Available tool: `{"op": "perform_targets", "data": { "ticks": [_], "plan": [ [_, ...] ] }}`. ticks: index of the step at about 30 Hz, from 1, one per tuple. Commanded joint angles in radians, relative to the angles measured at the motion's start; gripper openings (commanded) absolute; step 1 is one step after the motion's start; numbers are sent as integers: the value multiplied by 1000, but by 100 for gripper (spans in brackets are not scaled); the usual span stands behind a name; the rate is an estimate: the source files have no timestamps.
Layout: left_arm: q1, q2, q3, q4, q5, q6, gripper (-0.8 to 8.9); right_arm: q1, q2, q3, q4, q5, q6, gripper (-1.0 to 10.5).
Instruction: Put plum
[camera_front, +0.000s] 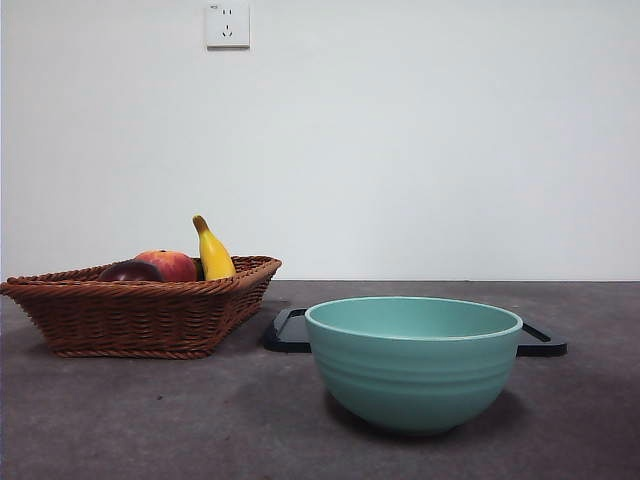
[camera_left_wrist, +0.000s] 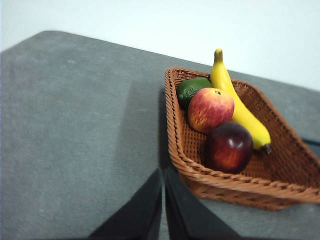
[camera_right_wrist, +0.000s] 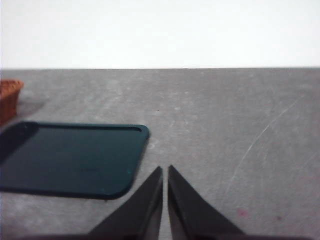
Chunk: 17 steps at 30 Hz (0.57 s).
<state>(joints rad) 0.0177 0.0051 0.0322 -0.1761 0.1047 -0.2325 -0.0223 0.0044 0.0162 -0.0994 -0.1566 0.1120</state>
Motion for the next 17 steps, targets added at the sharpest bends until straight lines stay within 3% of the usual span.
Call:
{"op": "perform_targets", "data": {
  "ticks": [1,9,17],
  "plan": [
    [2,-2,-13,-5,0,-111,10,0,-1,-3,18,-2,117,6],
    [2,0,66,-19,1,-215,10,0,0,58,20,-4,220,6],
    [2,46,224,-110,27,-224,10,0,33,237,-85,-11,220,6]
  ]
}}
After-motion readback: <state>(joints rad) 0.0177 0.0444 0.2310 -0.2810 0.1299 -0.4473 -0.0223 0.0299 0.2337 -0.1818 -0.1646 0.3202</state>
